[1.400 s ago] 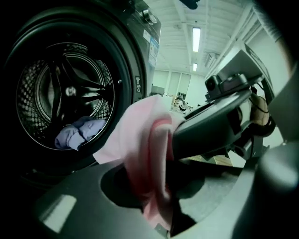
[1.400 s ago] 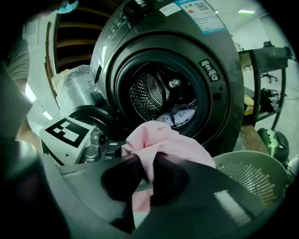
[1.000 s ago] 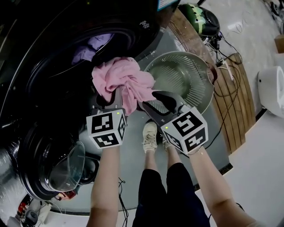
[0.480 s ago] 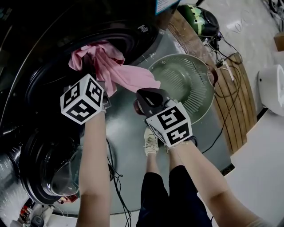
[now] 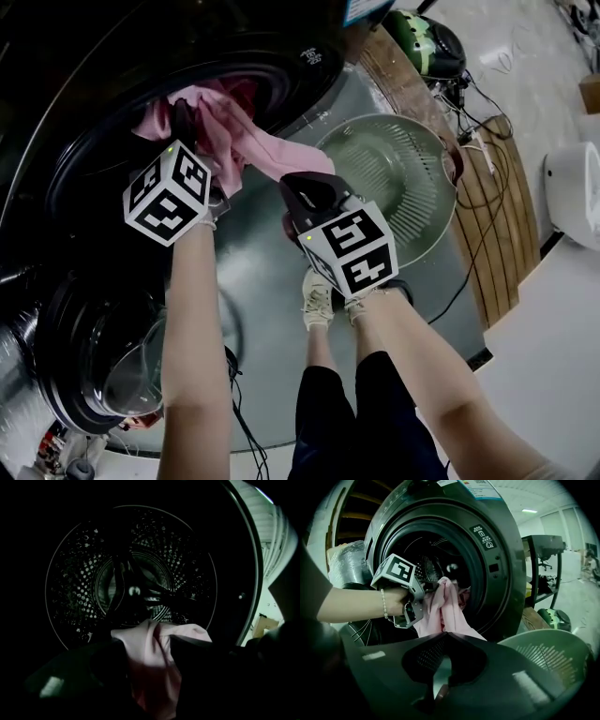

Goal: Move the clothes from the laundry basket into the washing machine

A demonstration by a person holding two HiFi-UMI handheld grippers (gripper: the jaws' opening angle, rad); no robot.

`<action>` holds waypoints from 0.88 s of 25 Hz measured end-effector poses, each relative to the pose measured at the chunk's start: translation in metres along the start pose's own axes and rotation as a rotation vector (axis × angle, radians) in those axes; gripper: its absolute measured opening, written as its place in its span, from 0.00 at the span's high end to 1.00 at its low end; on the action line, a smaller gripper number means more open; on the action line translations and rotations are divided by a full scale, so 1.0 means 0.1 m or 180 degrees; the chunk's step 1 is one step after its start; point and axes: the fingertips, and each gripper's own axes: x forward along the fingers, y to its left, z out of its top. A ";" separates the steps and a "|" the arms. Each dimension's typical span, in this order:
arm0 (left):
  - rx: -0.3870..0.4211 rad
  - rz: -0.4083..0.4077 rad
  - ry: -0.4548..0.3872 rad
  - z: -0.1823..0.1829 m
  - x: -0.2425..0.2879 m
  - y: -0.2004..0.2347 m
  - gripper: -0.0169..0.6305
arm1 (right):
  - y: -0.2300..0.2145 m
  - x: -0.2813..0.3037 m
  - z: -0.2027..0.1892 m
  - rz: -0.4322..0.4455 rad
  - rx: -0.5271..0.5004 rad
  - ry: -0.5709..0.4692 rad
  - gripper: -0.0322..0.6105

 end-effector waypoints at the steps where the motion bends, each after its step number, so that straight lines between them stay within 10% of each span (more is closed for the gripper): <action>1: -0.0020 -0.0038 0.0017 -0.04 -0.04 -0.02 0.57 | 0.00 -0.01 -0.02 -0.0012 0.0022 0.0008 0.91; 9: -0.0266 -0.0152 0.0044 -0.15 -0.69 -0.21 0.39 | -0.04 -0.20 -0.12 -0.0085 0.0132 -0.0041 0.91; 14: -0.0505 -0.0196 0.0610 -0.91 -0.82 -0.44 0.32 | -0.06 -0.26 -0.27 -0.0129 0.0242 -0.0018 0.91; 20: -0.0290 -0.0186 0.0855 -1.31 -0.57 -0.68 0.33 | -0.15 -0.17 -0.37 -0.0251 0.0248 -0.0003 0.91; 22: -0.0053 -0.0181 0.1011 -1.37 -0.45 -0.69 0.51 | -0.15 -0.14 -0.37 -0.0265 0.0250 0.0017 0.91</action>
